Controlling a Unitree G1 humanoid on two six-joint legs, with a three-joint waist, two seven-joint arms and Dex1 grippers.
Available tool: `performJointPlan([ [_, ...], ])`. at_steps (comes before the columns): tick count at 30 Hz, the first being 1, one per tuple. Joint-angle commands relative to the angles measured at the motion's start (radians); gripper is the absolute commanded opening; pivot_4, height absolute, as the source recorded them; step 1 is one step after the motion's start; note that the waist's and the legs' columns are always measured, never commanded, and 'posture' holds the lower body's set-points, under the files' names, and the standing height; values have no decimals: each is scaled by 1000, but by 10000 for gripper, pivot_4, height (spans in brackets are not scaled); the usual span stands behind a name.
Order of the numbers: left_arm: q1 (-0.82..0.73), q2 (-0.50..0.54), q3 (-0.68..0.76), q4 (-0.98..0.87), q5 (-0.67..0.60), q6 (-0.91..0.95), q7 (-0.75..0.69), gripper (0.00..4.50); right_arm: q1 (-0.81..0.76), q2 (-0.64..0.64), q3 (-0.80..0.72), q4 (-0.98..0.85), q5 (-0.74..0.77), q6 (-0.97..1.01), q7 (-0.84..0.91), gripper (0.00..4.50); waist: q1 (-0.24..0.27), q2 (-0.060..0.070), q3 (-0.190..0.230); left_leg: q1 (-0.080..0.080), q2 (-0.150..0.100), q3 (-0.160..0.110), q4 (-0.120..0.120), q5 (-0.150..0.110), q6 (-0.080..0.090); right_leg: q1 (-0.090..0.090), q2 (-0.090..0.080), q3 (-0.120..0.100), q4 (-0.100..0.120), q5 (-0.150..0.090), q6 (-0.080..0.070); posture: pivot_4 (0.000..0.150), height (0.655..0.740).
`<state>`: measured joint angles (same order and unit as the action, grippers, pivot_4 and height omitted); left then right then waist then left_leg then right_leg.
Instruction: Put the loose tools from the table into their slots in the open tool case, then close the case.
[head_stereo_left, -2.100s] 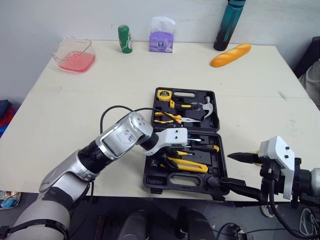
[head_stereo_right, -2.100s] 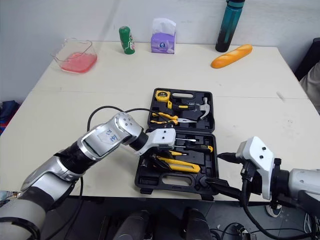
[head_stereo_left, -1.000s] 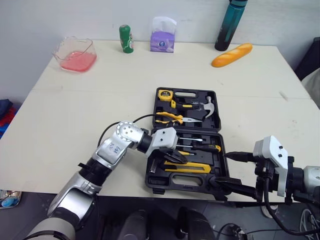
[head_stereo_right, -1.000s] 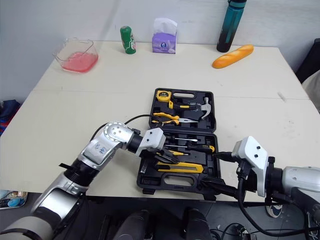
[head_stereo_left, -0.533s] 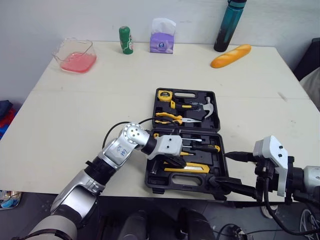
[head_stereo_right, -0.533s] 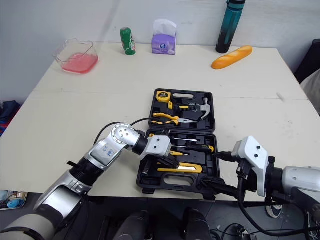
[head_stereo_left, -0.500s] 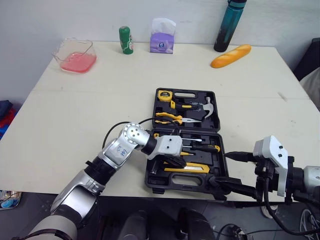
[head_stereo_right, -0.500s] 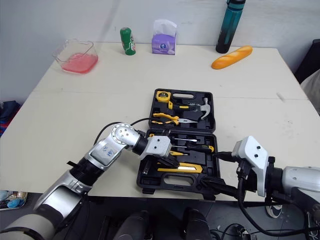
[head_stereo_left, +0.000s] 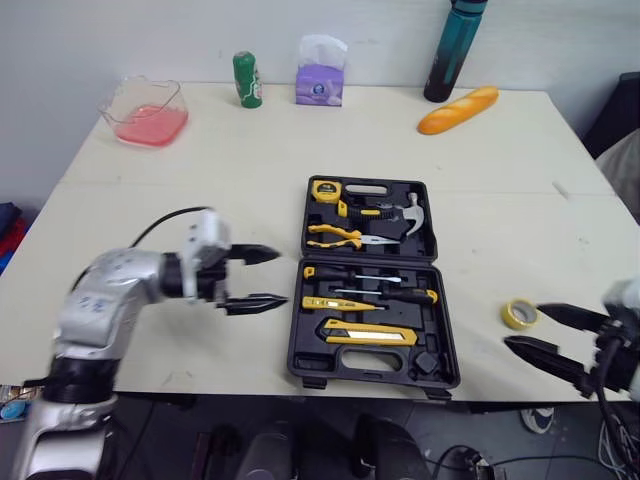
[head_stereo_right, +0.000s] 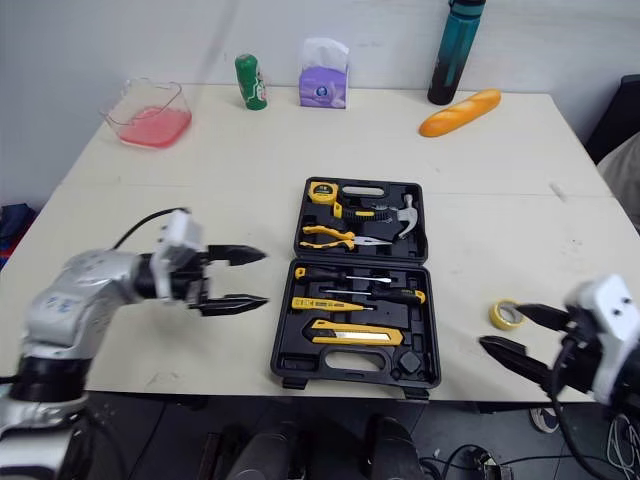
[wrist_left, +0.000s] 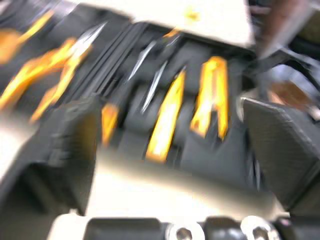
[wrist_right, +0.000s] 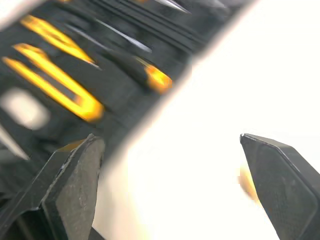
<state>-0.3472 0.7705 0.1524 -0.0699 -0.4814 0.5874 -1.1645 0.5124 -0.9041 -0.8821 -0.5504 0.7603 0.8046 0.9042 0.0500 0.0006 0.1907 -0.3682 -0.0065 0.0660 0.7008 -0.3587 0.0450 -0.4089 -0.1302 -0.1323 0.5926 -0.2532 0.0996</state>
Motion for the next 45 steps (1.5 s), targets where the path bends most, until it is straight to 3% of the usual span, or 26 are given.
performJointPlan([
  [1, 38, 93, 126, 91, 13, -36, 18, 44861, 62, 9, -144, 108, -95, -72, 41, 45000, 3, 0, 0, 0, 0, 0, 0, 0, 0, 0, 0, 0, -1, 0, 0, 1500, 7348],
  [9, 94, 187, 227, 295, 112, -215, 110, 44861, 94, -7, -198, 336, -204, -207, 113, 45000, -6, 1, 0, 1, 2, 1, -3, -5, -2, -2, -4, 2, -2, 0, -1, 1500, 7348],
  [14, 88, 167, 211, 214, 55, -192, 97, 44861, 28, -91, -151, 377, -210, -224, 180, 45000, -24, 2, 1, 2, 2, 3, -3, -5, -2, -2, -5, 3, 0, -1, -1, 1500, 7348],
  [19, -49, 119, 43, -86, -67, -56, 46, 44861, -11, -277, 5, 338, -239, -230, 331, 45000, -21, 2, 1, 2, 3, 3, -2, -5, -3, -2, -6, 3, 0, -1, -1, 1500, 7348],
  [25, -242, 32, -110, -201, -148, 35, 5, 44861, -159, -444, 234, 361, -269, -294, 454, 45000, -23, 3, 1, 1, 2, 3, -2, -2, -3, -1, 0, 2, 0, 0, -1, 1500, 7348],
  [28, -296, -23, -200, -223, -146, 25, -31, 44861, -309, -494, 439, 397, -306, -345, 438, 45000, -27, 3, 2, 2, 2, 4, -2, -2, -3, -1, 1, 1, 0, 0, -1, 1500, 7348],
  [33, -353, -103, -258, -198, -128, -6, -43, 44861, -576, -470, 715, 510, -427, -389, 431, 45000, -26, 4, 3, 2, 1, 5, 1, -1, -2, -1, 1, 2, 1, 0, 0, 1500, 7348],
  [36, -351, -122, -286, -196, -114, -29, -60, 44861, -659, -463, 816, 543, -470, -405, 476, 45000, -24, 5, 3, 0, 1, 4, 1, -1, -2, -2, 1, 1, 0, 0, -1, 1500, 7348],
  [39, -351, -132, -294, -208, -117, -29, -60, 45000, -724, -445, 872, 578, -511, -423, 479, 37218, -24, 5, 3, -1, 1, 4, 1, -1, -2, -2, 1, -1, 0, 0, 0, 1500, 7348],
  [40, -353, -138, -296, -211, -118, -29, -58, 45000, -749, -434, 889, 593, -523, -427, 473, 32767, -25, 5, 3, -1, 1, 4, 1, -1, -2, -1, 1, -1, 0, 0, 0, 1500, 7348],
  [45, -353, -157, -299, -215, -116, -32, -50, 45000, -801, -412, 951, 636, -574, -427, 492, 32767, -23, 5, 3, -1, 1, 3, 3, -1, -2, -1, 1, 0, 1, 0, 0, 1500, 7348],
])
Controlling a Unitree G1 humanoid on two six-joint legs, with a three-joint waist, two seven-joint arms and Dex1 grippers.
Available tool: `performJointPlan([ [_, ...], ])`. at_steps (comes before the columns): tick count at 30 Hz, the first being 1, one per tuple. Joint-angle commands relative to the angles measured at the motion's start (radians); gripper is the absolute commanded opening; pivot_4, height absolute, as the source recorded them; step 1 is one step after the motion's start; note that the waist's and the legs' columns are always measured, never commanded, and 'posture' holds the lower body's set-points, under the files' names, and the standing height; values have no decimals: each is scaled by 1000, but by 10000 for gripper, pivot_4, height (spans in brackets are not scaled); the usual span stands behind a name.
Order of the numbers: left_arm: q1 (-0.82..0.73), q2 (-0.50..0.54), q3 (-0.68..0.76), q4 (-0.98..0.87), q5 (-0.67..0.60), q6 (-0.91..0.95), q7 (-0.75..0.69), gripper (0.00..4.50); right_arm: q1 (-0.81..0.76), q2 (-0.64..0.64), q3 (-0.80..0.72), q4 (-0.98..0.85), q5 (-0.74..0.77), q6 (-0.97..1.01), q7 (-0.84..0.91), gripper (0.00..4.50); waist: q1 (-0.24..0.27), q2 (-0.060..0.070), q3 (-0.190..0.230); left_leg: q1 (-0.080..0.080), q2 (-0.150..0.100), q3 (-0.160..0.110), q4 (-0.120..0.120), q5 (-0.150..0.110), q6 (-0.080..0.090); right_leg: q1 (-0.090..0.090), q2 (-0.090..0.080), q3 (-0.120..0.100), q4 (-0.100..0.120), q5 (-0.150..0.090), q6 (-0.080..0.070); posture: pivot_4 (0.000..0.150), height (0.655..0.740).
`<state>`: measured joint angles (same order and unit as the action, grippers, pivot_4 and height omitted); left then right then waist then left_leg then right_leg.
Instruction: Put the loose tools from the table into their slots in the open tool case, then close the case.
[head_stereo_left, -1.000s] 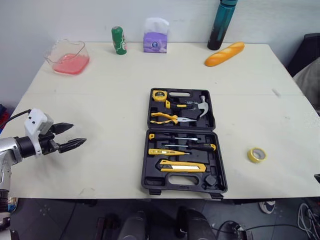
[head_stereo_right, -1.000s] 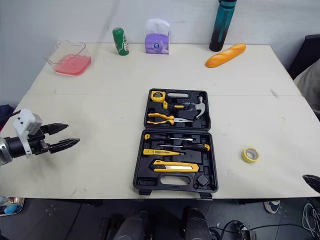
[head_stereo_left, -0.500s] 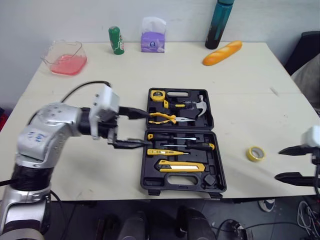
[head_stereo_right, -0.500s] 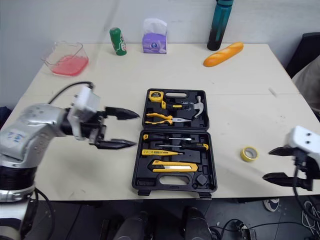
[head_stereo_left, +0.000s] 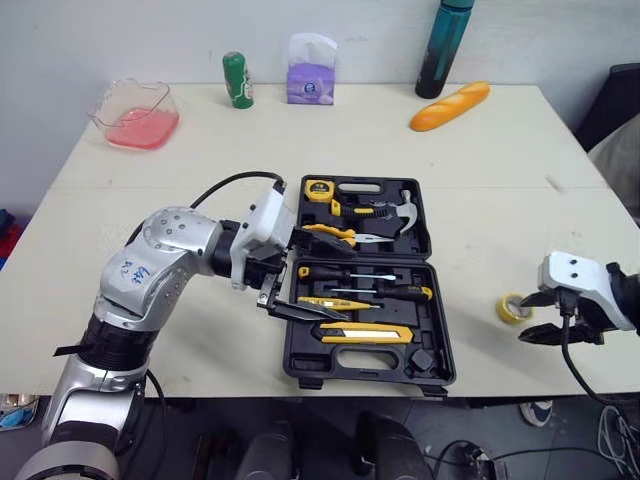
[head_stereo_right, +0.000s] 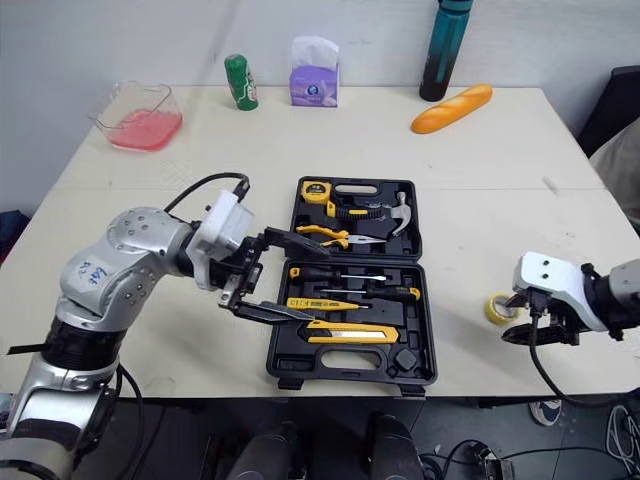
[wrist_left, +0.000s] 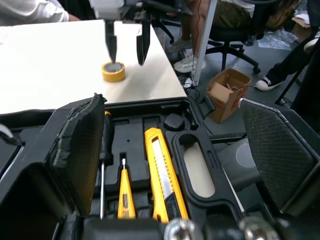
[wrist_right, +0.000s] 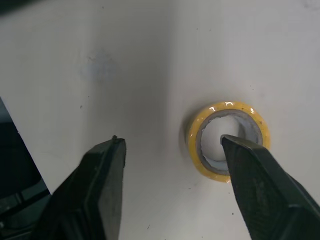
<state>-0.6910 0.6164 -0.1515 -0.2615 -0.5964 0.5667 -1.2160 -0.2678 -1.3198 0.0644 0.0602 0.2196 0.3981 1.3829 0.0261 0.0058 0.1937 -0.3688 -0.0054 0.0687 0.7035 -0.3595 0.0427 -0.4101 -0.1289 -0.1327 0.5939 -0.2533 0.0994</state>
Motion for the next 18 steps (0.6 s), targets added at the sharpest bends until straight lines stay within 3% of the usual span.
performJointPlan([
  [1, -9, -4, 5, -26, -1, -11, 3, 45000, -32, 12, 12, 37, -41, -28, 10, 32767, 0, 0, 0, 0, 0, 0, 0, 0, 0, 0, 0, 0, 0, 0, 0, 1500, 7348],
  [8, -12, -21, 0, -31, -1, -12, 15, 45000, -80, 73, 54, 92, -90, -42, -5, 32767, -1, 0, 0, 0, 0, 0, 0, 0, 0, 0, 0, 0, 0, 0, 0, 1500, 7348],
  [11, -12, -34, -5, -29, 4, -17, 24, 45000, -83, 96, 58, 101, -110, -41, -21, 23076, 0, 0, 0, 0, 0, 0, 0, 0, 0, 0, 0, 0, 0, 0, 0, 1500, 7348],
  [15, -10, -40, -8, -32, 7, -19, 26, 45000, -88, 95, 42, 91, -121, -45, -28, 2650, -1, 0, 0, 0, 0, 0, 0, 0, 0, 0, 0, 0, 0, 0, 0, 1500, 7348],
  [18, -4, -39, -8, -40, 4, -14, 23, 45000, -71, 72, 0, 24, -89, -28, -8, 832, -1, 0, 0, 0, 0, 0, 0, 0, 0, 0, 0, 0, 0, 0, 0, 1500, 7348],
])
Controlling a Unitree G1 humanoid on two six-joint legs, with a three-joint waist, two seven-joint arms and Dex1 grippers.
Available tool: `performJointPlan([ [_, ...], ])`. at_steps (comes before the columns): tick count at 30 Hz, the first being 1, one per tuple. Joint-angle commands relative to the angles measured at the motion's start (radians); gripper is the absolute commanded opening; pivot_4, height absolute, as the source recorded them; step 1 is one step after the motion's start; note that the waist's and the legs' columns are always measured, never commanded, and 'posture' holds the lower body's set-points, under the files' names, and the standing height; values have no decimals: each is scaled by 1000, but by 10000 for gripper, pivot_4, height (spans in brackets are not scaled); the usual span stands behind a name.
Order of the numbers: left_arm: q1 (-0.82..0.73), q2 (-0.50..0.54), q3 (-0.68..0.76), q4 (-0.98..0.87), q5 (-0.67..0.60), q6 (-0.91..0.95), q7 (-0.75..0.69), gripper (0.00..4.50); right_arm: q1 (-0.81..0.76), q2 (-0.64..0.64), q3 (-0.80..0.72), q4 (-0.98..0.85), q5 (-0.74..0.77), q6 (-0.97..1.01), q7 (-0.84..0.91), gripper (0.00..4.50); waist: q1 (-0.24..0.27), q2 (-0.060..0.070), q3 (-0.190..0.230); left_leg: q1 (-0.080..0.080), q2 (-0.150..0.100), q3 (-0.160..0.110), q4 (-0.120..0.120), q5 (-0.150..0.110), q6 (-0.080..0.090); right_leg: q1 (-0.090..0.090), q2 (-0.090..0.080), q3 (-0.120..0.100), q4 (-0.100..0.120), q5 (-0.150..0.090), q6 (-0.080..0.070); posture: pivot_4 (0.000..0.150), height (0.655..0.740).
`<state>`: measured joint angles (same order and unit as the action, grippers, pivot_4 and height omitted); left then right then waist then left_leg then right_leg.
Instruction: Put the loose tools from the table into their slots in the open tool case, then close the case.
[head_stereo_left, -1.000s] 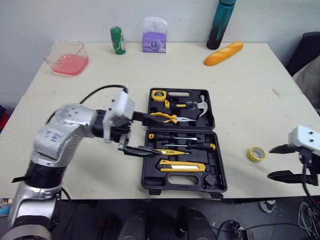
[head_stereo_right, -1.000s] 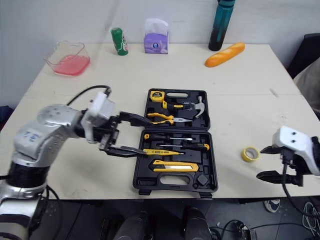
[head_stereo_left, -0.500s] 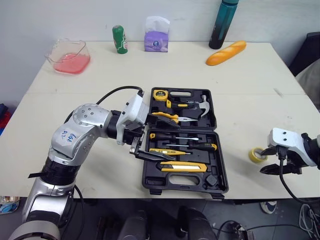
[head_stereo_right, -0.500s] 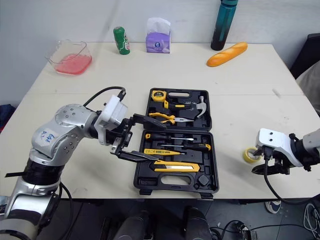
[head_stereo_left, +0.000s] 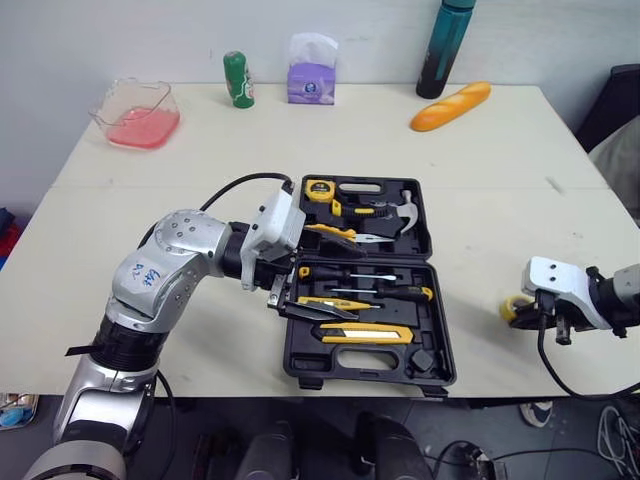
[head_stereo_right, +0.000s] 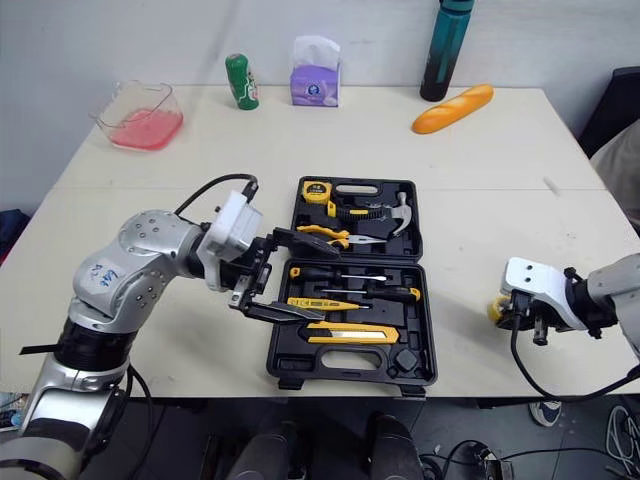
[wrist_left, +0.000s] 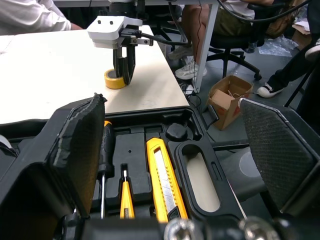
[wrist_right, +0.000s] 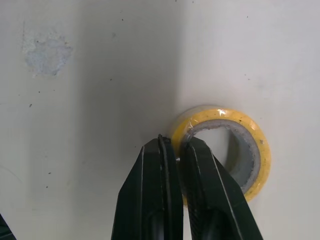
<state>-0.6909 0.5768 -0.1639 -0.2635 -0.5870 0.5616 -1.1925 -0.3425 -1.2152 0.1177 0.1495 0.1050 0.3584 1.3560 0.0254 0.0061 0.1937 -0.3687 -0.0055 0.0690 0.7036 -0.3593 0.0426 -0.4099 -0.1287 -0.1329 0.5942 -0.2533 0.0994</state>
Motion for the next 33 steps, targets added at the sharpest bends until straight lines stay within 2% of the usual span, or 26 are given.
performJointPlan([
  [1, -2, 1, 5, -40, -8, -7, -1, 45000, 14, -41, -72, -108, 48, 27, 33, 832, 0, 0, 0, 0, 0, 0, 0, 0, 0, 0, 0, 0, 0, 0, 0, 1500, 7348],
  [4, 12, 12, 3, -43, -8, -2, -7, 45000, 38, -44, -137, -326, 177, 134, 70, 832, 1, 1, 1, 0, 0, -1, 0, 0, 0, 0, 0, 0, 0, 0, 0, 1500, 7348],
  [7, 35, 30, -17, -43, 19, -24, -24, 45000, 35, -3, -144, -473, 240, 220, 21, 832, -1, 1, 0, 0, 1, -1, 0, 0, 0, 0, 0, 0, 0, 0, 0, 1500, 7348],
  [10, 87, 58, -74, -53, 118, -139, -53, 45000, 44, 45, -85, -636, 286, 270, -10, 832, 0, 1, 0, 0, 0, -1, 0, 0, 0, 0, 0, 0, 0, 0, 0, 1500, 7348],
  [12, 113, 72, -89, -72, 129, -157, -72, 45000, 54, 57, -53, -694, 293, 290, -20, 832, 2, 1, 0, 0, 0, -2, 0, 0, -1, 0, 0, 0, -1, 0, 0, 1500, 7348],
  [21, 124, 75, -89, -95, 115, -137, -83, 45000, 109, 61, 7, -760, 285, 309, -61, 832, 2, 1, 0, -1, -1, -3, 4, 0, 0, 1, -1, 0, 0, 0, 0, 1500, 7348],
  [33, 117, 75, -87, -92, 121, -141, -83, 45000, 132, 65, 41, -755, 275, 293, -91, 832, 1, 1, 0, -1, 0, -3, 4, -1, 0, 1, -1, 0, 0, 0, 0, 1500, 7348],
])
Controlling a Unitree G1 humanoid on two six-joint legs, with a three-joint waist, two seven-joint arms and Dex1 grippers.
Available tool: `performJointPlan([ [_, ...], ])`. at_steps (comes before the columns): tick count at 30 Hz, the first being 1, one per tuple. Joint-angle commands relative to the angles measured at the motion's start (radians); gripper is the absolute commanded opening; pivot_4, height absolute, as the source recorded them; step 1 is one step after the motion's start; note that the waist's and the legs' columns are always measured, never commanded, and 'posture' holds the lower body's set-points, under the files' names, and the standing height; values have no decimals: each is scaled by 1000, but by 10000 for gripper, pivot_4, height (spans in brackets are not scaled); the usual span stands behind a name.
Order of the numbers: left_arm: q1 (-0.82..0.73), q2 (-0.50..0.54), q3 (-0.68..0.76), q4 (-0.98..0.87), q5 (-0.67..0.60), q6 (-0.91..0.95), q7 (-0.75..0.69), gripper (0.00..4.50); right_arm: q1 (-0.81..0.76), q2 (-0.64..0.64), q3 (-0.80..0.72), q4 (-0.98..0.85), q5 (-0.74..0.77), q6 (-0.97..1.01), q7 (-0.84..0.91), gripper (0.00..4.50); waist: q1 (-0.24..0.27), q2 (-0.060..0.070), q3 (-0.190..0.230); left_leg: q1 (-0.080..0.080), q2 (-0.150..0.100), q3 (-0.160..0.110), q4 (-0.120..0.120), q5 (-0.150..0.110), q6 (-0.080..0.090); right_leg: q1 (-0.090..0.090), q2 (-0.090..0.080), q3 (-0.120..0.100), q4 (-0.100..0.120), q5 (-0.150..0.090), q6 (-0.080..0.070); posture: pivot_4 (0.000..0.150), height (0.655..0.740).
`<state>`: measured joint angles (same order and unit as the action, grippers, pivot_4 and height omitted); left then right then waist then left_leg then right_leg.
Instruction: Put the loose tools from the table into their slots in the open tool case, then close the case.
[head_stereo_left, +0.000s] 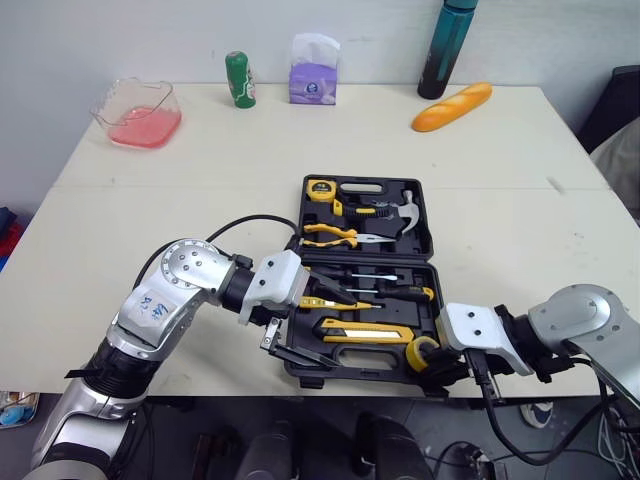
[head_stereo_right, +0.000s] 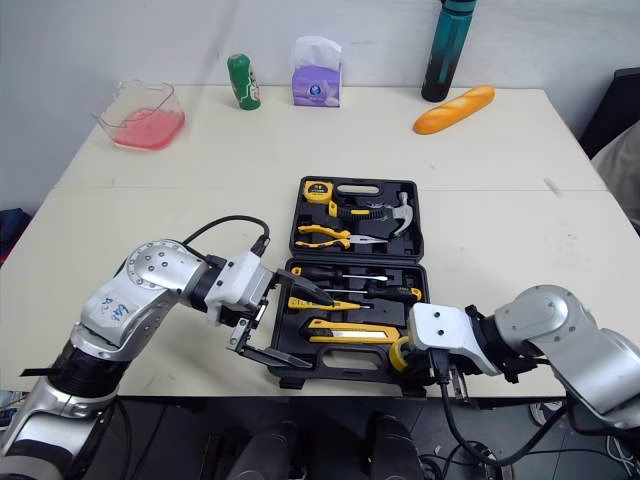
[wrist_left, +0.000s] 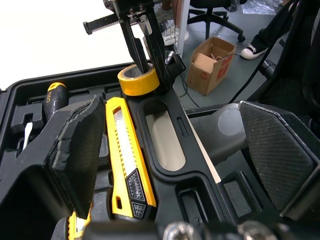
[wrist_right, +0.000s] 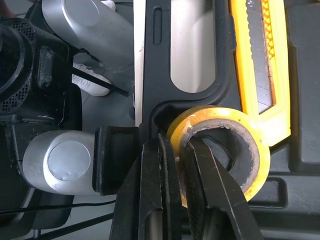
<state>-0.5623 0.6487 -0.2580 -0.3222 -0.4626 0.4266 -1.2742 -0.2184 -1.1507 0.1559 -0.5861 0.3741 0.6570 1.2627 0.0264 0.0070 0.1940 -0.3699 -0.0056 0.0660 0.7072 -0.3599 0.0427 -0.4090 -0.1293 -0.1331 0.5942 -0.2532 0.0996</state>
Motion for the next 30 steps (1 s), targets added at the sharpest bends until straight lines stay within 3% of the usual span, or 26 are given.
performJointPlan([
  [1, -12, 1, 7, -33, -3, -6, 0, 45000, 10, -5, -5, -27, 15, -1, 7, 4831, 0, 0, 0, 0, 0, 0, 0, 0, 0, 0, 0, 0, 0, 0, 0, 1500, 7348],
  [8, -18, 1, 11, -27, -3, -9, 0, 45000, 4, -55, -128, -62, 129, 57, 47, 37225, 1, 0, 0, 0, 0, 0, 0, 0, 0, 0, 0, 0, 0, 0, 0, 1500, 7348],
  [11, -19, 0, 12, -26, -4, -10, 0, 45000, 31, -56, -196, -50, 176, 57, 52, 37225, 1, 0, 0, 0, 0, 0, 0, 0, 0, 0, 0, 0, 0, 0, 0, 1500, 7348],
  [14, -19, -3, 11, -25, -4, -13, 0, 45000, 73, 27, -240, -10, 203, 8, 6, 37225, 1, 0, 0, 0, 0, 0, 0, 0, 0, 0, 0, 0, 0, 0, 0, 1500, 7348],
  [17, -24, -8, 9, -19, -3, -13, 0, 45000, 162, 115, -265, 33, 191, -93, -6, 29508, 6, -1, 0, 0, 0, -1, 0, 0, 0, 1, 0, -1, 0, 0, 0, 1500, 7348],
  [22, -28, -6, 12, -7, -6, -12, -8, 45000, 242, 252, -300, 98, 211, -159, -72, 3785, 2, -1, 0, 0, -1, 0, 0, 0, 1, 1, 0, 0, 1, 0, 0, 1500, 7348],
  [23, -29, -6, 11, -5, -6, -12, -10, 45000, 256, 270, -304, 109, 218, -159, -82, 688, 2, -1, 0, 1, 0, 0, 0, 0, 1, 1, 0, 0, 1, 0, 0, 1500, 7348],
  [30, -50, -9, 7, 13, -11, -6, -32, 45000, 335, 358, -274, 178, 155, -272, -110, 688, 3, -1, 0, 0, 0, 0, 0, 0, 0, 1, 1, 0, 1, 0, 0, 1500, 7348],
])
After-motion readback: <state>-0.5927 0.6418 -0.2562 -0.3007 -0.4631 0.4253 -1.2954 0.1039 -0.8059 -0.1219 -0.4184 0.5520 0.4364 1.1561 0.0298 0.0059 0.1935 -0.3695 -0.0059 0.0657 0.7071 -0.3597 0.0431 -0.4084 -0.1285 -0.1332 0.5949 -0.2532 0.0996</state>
